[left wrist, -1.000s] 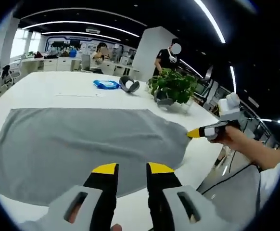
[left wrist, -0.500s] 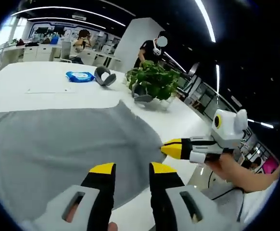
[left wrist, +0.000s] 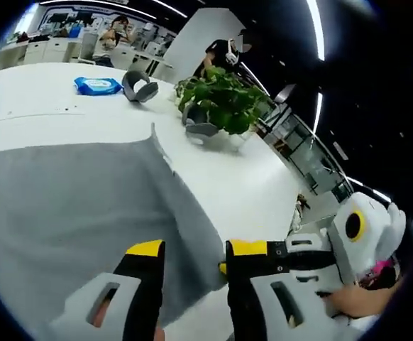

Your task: Fold the towel on the table until its edges align and the towel forms a compact rectangular stack.

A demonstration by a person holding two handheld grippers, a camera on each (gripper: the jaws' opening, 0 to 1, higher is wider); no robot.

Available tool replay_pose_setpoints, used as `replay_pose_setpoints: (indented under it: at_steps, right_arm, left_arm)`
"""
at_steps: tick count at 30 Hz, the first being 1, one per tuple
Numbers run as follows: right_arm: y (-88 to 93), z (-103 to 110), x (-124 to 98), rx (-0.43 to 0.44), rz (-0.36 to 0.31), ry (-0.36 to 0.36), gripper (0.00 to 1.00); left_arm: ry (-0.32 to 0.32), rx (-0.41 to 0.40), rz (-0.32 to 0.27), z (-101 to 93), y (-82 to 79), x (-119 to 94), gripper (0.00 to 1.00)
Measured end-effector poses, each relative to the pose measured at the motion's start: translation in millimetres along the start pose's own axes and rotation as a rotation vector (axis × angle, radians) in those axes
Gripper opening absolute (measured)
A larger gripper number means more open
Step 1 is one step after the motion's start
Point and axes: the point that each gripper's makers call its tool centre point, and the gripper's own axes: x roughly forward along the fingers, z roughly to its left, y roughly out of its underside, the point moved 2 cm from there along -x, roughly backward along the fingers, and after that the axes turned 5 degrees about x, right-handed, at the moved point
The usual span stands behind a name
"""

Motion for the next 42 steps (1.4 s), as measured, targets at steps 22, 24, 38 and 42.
replay_pose_setpoints:
  at_steps: [22,24,38,42]
  right_arm:
    - [6.5,15.6,0.4,-0.050,0.017,-0.055,0.01]
    - [7.5,16.1,0.8,-0.054,0.019,-0.059,0.01]
    - [9.0,15.4,0.7,-0.011,0.011,-0.080,0.01]
    - [8.1,16.2,0.9,0.002,0.003,-0.090,0.01]
  left_arm:
    - [-0.071,-0.159,0.051,50.3,-4.8,62.8,0.23]
    - [-0.073,-0.173,0.049,53.4,-6.5,65.0,0.23]
    - [-0.056,-0.301,0.008,78.3,-22.7,91.0,0.21]
    - [-0.057,-0.338,-0.002,85.6,-27.0,99.4,0.20]
